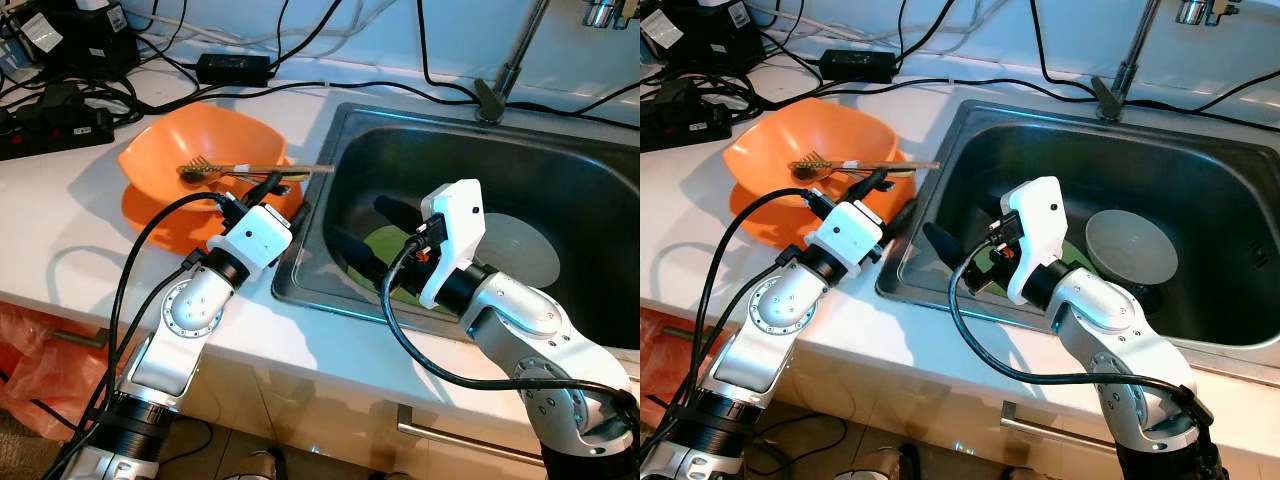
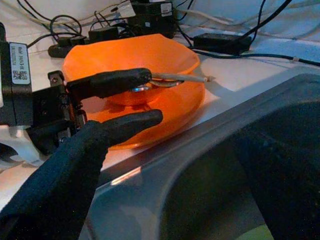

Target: Kitchen organization

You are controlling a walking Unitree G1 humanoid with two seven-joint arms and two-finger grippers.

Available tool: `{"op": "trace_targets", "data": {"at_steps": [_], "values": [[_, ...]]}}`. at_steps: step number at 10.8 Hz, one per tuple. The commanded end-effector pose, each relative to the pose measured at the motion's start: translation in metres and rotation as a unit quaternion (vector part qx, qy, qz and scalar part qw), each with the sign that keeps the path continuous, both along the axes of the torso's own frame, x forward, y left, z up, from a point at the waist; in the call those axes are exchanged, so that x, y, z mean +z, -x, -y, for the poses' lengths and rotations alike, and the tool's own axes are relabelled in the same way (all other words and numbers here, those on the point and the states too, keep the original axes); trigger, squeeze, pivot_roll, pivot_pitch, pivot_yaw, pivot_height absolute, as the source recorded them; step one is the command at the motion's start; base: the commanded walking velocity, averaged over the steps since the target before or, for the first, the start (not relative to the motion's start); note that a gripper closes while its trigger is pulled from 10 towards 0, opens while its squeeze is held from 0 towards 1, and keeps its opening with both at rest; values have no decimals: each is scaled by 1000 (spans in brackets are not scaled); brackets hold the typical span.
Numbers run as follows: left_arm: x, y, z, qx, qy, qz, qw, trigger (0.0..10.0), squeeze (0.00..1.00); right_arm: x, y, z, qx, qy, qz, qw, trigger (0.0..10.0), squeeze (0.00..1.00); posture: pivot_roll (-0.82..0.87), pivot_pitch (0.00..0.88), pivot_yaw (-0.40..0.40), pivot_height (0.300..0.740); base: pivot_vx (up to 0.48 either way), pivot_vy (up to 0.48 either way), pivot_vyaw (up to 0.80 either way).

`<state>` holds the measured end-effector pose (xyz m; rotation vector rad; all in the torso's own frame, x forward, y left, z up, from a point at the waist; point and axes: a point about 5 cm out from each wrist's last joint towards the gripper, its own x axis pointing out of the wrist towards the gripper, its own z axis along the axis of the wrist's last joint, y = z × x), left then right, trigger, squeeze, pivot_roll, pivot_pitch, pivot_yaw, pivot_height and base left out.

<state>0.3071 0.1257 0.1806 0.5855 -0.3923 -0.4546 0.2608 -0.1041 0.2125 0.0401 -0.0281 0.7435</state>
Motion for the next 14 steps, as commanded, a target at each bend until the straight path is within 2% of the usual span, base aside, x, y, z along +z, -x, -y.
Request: {"op": "trace_targets", "data": {"at_steps": [1, 6, 9, 12, 14], "values": [[-1, -3, -2, 7, -8, 0, 1000, 0, 0, -2, 0, 0, -3, 3, 4, 1000, 10000, 0, 11, 143, 5, 740, 0, 0, 0], [15, -2, -11, 42, 3, 42, 998, 0, 0, -2, -2, 2, -13, -1, 10, 1000, 10000, 0, 13, 142, -1, 740, 0, 0, 0], [19, -3, -11, 44, 11, 48, 998, 0, 0, -2, -4, 3, -18, 0, 14, 1000, 10000, 0, 13, 138, -2, 740, 0, 0, 0], [28, -1, -11, 36, 15, 53, 998, 0, 0, -3, -5, 4, -22, 2, 17, 1000, 10000, 0, 13, 135, -3, 740, 0, 0, 0], [39, 3, -10, 9, 9, 40, 999, 0, 0, -4, -6, 5, -24, 4, 18, 1000, 10000, 0, 19, 134, -9, 740, 0, 0, 0]]}}
